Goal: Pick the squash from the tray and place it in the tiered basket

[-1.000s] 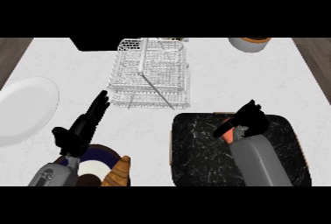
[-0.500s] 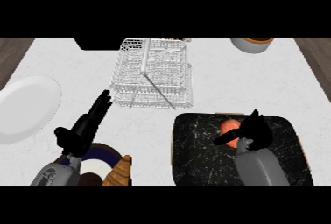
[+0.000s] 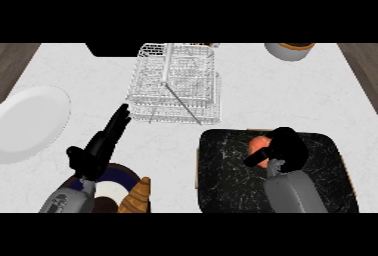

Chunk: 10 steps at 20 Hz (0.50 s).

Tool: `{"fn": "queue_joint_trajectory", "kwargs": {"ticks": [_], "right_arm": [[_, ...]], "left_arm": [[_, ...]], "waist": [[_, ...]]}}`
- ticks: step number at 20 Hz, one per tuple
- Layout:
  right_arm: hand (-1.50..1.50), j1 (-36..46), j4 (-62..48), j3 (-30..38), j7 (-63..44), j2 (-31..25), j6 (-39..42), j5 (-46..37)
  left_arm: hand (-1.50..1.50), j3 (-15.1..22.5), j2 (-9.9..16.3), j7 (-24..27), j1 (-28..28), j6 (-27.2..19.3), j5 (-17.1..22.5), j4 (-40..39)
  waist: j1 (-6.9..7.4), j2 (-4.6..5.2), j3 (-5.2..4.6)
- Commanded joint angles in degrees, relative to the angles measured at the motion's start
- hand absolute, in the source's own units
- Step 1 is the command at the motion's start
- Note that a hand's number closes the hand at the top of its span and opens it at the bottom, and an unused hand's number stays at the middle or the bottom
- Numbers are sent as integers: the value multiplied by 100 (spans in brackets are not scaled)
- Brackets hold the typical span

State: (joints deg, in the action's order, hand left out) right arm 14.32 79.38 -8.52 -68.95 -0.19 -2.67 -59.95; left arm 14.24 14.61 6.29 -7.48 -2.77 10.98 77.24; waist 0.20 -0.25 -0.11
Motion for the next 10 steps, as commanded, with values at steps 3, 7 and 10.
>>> {"fn": "queue_joint_trajectory", "kwargs": {"ticks": [3,7,10], "right_arm": [[150,90,49,-192,-962,18,-203,-347],[150,332,166,172,869,-764,862,375],[150,-200,27,-512,2925,-1462,1094,631]], "left_arm": [[0,-37,-87,107,106,72,-128,-20],[0,-313,-11,159,-67,248,-17,-279],[0,-152,-123,-85,-37,136,-12,-46]], "waist": [[-7,22,9],[-27,26,9],[3,30,23]]}}
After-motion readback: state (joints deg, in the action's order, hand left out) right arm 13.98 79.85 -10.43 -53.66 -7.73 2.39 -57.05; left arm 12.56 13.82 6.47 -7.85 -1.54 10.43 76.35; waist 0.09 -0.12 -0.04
